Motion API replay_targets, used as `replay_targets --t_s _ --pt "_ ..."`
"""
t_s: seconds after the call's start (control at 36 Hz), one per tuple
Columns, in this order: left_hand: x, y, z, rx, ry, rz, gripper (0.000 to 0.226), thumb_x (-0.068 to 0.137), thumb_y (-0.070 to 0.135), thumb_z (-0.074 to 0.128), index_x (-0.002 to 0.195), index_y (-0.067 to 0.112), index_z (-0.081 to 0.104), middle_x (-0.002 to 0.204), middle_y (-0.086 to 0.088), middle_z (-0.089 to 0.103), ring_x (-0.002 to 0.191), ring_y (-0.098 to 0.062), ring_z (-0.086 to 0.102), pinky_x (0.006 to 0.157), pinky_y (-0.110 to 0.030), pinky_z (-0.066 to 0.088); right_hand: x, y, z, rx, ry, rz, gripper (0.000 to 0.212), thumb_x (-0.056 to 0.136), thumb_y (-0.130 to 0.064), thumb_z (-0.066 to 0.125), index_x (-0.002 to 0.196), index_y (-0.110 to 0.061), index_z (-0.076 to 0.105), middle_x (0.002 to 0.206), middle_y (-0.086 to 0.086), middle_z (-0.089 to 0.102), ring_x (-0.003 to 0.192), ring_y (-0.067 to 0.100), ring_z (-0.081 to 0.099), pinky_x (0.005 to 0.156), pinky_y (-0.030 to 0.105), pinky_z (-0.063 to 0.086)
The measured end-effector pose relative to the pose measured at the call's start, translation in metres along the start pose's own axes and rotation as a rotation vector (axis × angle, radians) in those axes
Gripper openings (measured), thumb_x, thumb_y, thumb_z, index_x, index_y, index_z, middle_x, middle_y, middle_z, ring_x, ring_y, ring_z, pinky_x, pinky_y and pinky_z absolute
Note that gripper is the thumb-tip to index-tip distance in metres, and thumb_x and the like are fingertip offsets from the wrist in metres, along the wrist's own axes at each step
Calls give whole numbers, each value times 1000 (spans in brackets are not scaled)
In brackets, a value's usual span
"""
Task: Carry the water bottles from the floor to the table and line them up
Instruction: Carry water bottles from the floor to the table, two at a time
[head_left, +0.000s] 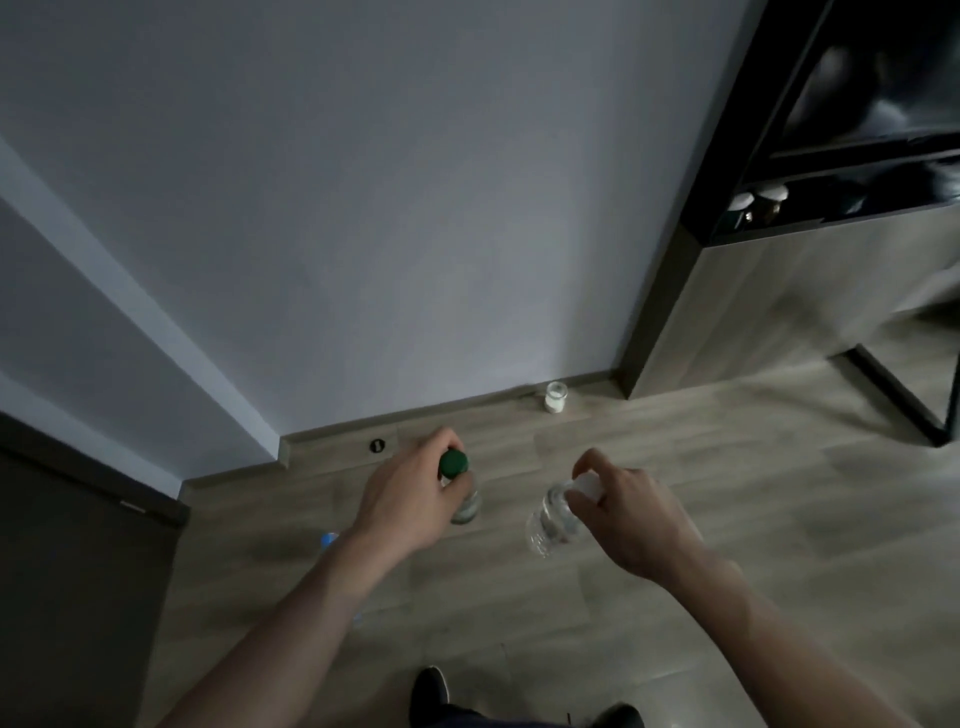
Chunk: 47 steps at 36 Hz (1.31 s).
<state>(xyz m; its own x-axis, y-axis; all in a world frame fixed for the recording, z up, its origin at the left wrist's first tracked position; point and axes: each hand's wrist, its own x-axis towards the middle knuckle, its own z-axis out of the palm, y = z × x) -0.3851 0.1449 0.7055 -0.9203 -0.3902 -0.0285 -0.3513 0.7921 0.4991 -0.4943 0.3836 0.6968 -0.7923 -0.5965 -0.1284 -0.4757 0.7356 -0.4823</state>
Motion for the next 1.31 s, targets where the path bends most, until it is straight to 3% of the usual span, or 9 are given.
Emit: replay_targets --t_s 0.14,0.28,0.44,0.58,0.64,0.94,1.14,1.22,1.31 --pt "1 80 30 -32 26 45 20 88 44 62 87 34 44 73 13 56 64 -4 52 55 -32 42 -27 63 -50 10 28 25 22 83 -54 48 94 -36 44 84 -3 67 72 25 58 61 34 41" --pt "0 150 58 -33 42 81 22 87 49 61 90 36 43 74 17 56 66 2 51 57 -29 38 -54 120 -95 -13 46 41 26 78 -55 46 93 -33 47 80 -6 61 71 25 53 62 34 40" --pt "12 218 84 -34 -26 142 24 86 52 62 91 37 44 73 18 58 64 0 53 52 -27 33 -73 180 -140 -35 113 92 20 81 -51 49 91 -34 47 79 -8 59 68 21 52 59 33 35" --pt "33 275 106 -21 -92 223 22 86 47 63 90 34 45 75 13 59 67 -6 55 59 -34 46 -81 227 -171 -17 164 156 20 83 -50 52 92 -34 49 75 -8 56 69 23 51 60 34 39" --pt "44 297 116 -10 -104 264 22 87 46 63 90 33 46 75 13 58 67 -5 53 60 -33 44 -83 248 -182 -9 182 189 20 82 -51 52 93 -34 48 76 -6 58 69 26 53 60 35 41" --pt "147 428 199 -23 -186 412 25 86 49 61 91 32 45 80 11 56 73 -15 52 68 -37 46 -65 386 -251 -44 234 310 23 87 -56 51 95 -35 45 83 -2 66 82 32 62 62 36 41" --pt "223 522 258 -46 -238 474 24 88 49 62 91 34 43 80 12 54 78 -16 54 67 -34 42 -37 486 -311 -49 236 424 20 86 -56 50 95 -42 39 77 -4 60 80 31 62 61 36 40" --pt "255 564 281 -46 -253 531 24 88 49 61 92 33 43 79 12 53 75 -16 51 64 -33 33 -27 528 -336 -67 257 449 21 87 -56 50 97 -41 39 76 -4 64 79 30 64 60 35 40" --pt "280 607 301 -43 -303 570 23 88 46 61 91 32 43 82 10 54 80 -21 54 67 -36 41 -21 565 -360 -71 283 470 22 89 -55 51 99 -39 40 79 -3 67 80 30 64 61 35 40"
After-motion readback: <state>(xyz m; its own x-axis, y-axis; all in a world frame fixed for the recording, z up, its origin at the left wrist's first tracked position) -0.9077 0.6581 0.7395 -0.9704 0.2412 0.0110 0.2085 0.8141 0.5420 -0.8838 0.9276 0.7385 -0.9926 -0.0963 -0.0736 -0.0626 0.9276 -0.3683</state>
